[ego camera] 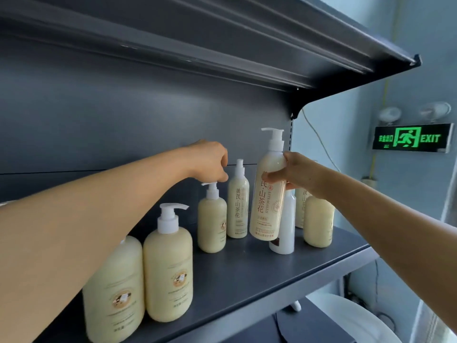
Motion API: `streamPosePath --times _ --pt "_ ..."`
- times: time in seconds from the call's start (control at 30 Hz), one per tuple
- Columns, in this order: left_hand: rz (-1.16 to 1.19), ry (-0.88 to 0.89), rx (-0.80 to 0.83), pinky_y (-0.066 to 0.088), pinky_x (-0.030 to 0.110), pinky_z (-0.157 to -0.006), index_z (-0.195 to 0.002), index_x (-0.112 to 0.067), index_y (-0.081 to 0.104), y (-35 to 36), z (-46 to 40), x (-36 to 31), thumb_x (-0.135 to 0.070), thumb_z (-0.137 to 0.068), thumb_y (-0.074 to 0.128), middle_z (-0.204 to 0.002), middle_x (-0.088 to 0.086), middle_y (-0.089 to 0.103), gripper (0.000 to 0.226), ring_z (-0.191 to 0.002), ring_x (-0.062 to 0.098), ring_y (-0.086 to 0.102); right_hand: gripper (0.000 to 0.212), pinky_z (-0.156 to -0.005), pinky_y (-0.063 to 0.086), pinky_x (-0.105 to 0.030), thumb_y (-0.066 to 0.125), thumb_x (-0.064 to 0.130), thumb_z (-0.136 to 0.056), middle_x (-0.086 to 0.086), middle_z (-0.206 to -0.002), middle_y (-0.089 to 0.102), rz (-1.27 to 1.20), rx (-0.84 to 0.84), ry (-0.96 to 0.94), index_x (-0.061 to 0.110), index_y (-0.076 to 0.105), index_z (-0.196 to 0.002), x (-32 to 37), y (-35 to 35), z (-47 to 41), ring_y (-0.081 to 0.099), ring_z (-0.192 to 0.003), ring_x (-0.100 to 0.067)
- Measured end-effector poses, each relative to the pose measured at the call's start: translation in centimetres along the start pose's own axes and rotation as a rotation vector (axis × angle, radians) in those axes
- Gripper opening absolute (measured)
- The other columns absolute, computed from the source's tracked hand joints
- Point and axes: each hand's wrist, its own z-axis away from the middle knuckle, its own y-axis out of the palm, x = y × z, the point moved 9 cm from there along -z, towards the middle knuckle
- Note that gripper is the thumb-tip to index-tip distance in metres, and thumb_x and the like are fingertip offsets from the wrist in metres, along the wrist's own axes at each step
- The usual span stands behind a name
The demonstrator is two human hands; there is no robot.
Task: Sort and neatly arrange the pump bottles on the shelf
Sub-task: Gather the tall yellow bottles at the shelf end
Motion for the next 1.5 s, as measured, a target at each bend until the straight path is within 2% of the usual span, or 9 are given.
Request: streamPosePath --times 0.2,0.33,0.53,0.63,0.8,0.9,1.0,1.13,1.5 --pt "-0.007 -0.079 -0.007 0.040 0.027 -0.073 -0.122 -0.017 0.055 1.5 -2.8 -1.2 -0.027 -0.088 0.060 -0.113 0.002 0.062 0.035 -0.093 0.020 0.053 0.025 -0.076 0.055 -0.030 0.072 0.012 -0.082 -0.004 -0.098 0.068 -0.098 0.002 -0.075 0.014 0.057 -0.102 -0.5 -2.4 -4.1 0.066 -0.093 -0.021" --pt "-0.018 -0.160 0.002 0.043 0.029 -0.072 -0.100 -0.020 0.054 3.2 -5.3 -1.4 -0.028 -0.087 0.061 -0.100 0.003 0.059 0.017 -0.085 0.022 0.052 0.039 -0.083 0.056 -0.034 0.072 0.013 -0.081 -0.009 -0.106 0.070 -0.190 0.015 -0.093 0.007 0.057 -0.117 -0.7 -4.3 -8.0 0.068 -0.096 -0.023" --pt "0.009 -0.269 0.012 0.044 0.029 -0.075 -0.100 -0.019 0.055 5.8 -7.7 -2.4 -0.023 -0.086 0.062 -0.099 0.000 0.059 0.016 -0.089 0.020 0.053 0.042 -0.084 0.056 -0.038 0.073 0.013 -0.081 -0.011 -0.107 0.068 -0.276 0.073 -0.063 0.008 0.051 -0.116 -2.3 -5.1 -12.8 0.068 -0.095 -0.026" --pt "0.013 -0.322 0.059 0.045 0.029 -0.087 -0.125 -0.021 0.054 7.9 -8.1 -2.8 -0.029 -0.086 0.063 -0.118 -0.002 0.059 0.041 -0.109 0.019 0.053 0.042 -0.085 0.056 -0.039 0.074 0.014 -0.079 -0.012 -0.106 0.069 -0.192 0.151 -0.043 0.008 0.054 -0.116 -4.1 -3.7 -14.2 0.069 -0.093 -0.027" --pt "0.088 -0.332 0.133 0.048 0.034 -0.093 -0.129 -0.024 0.050 11.4 -8.7 -4.5 -0.039 -0.082 0.067 -0.121 -0.003 0.058 0.052 -0.108 0.018 0.054 0.029 -0.084 0.056 -0.040 0.074 0.007 -0.078 -0.010 -0.093 0.067 -0.142 0.282 -0.017 0.014 0.051 -0.094 -6.5 -1.0 -15.2 0.067 -0.092 -0.029" --pt "0.198 -0.316 0.164 0.048 0.032 -0.094 -0.127 -0.026 0.049 13.0 -8.8 -5.8 -0.043 -0.080 0.068 -0.117 -0.006 0.059 0.054 -0.106 0.014 0.055 0.032 -0.084 0.055 -0.041 0.071 0.003 -0.080 -0.016 -0.105 0.067 -0.111 0.361 0.029 0.008 0.052 -0.105 -7.4 0.4 -15.3 0.066 -0.096 -0.031" --pt "0.249 -0.286 0.179 0.048 0.030 -0.093 -0.128 -0.026 0.048 14.4 -9.0 -6.6 -0.043 -0.078 0.071 -0.113 -0.008 0.059 0.058 -0.105 0.012 0.056 0.024 -0.093 0.051 -0.044 0.070 0.000 -0.080 -0.018 -0.119 0.064 -0.091 0.425 0.072 0.009 0.055 -0.097 -8.4 1.6 -15.1 0.063 -0.107 -0.032" --pt "0.337 -0.245 0.144 0.050 0.030 -0.089 -0.118 -0.023 0.053 16.0 -9.5 -7.2 -0.039 -0.074 0.074 -0.107 -0.006 0.064 0.051 -0.099 0.014 0.061 0.049 -0.096 0.046 -0.057 0.072 -0.002 -0.078 -0.017 -0.129 0.057 -0.091 0.425 0.129 0.009 0.047 -0.119 -9.5 2.2 -14.9 0.056 -0.117 -0.036" --pt "0.651 -0.213 0.087 0.051 0.034 -0.094 -0.120 -0.026 0.055 18.3 -11.0 -7.1 -0.034 -0.072 0.077 -0.112 -0.007 0.065 0.053 -0.105 0.014 0.060 0.042 -0.097 0.048 -0.044 0.070 -0.002 -0.080 -0.019 -0.117 0.057 -0.057 0.411 0.220 0.007 0.050 -0.115 -11.9 3.0 -15.2 0.057 -0.107 -0.034"
